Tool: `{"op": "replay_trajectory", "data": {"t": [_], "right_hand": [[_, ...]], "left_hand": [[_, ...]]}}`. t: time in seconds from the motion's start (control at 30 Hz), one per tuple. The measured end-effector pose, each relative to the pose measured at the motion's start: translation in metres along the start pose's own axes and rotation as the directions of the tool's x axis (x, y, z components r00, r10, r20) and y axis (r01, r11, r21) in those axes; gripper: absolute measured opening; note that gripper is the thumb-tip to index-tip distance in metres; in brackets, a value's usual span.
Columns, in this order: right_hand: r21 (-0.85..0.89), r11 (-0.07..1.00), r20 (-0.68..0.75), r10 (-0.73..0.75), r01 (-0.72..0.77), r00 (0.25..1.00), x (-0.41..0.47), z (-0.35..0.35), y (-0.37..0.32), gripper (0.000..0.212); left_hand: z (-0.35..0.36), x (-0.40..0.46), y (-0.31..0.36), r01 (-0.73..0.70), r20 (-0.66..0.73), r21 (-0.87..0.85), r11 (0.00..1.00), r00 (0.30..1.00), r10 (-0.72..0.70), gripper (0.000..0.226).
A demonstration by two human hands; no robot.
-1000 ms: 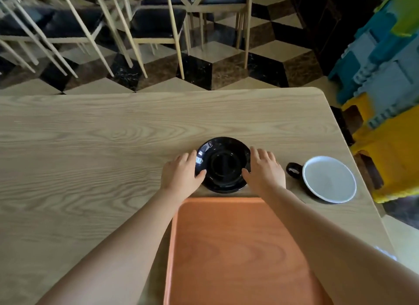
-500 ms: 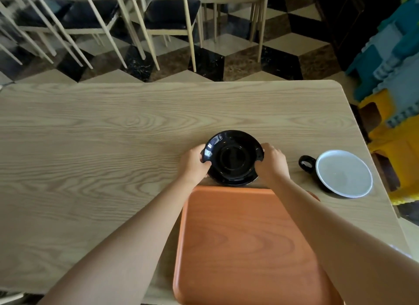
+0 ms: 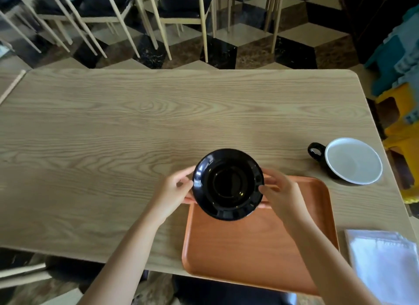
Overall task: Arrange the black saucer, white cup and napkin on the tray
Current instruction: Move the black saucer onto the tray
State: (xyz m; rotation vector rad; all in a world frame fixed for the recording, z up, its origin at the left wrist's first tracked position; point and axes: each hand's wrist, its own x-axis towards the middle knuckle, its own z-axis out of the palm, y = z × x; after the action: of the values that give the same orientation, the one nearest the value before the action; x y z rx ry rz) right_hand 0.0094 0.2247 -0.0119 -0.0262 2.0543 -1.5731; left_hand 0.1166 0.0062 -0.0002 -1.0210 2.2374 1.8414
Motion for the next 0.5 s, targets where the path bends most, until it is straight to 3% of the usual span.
{"op": "replay_trajectory", "data": {"t": [0.3, 0.5], "right_hand": [[0.051, 0.997, 0.072, 0.06, -0.063, 0.996, -0.025, 0.009, 0.023, 0.046], [0.06, 0.996, 0.078, 0.055, -0.06, 0.995, -0.022, 0.013, 0.024, 0.05]], "left_hand": [[0.007, -0.027, -0.026, -0.055, -0.156, 0.231, 0.971, 0.983, 0.093, 0.04], [0.01, -0.021, -0.025, -0.047, -0.185, 0.46, 0.887, 0.972, 0.148, 0.041]]}}
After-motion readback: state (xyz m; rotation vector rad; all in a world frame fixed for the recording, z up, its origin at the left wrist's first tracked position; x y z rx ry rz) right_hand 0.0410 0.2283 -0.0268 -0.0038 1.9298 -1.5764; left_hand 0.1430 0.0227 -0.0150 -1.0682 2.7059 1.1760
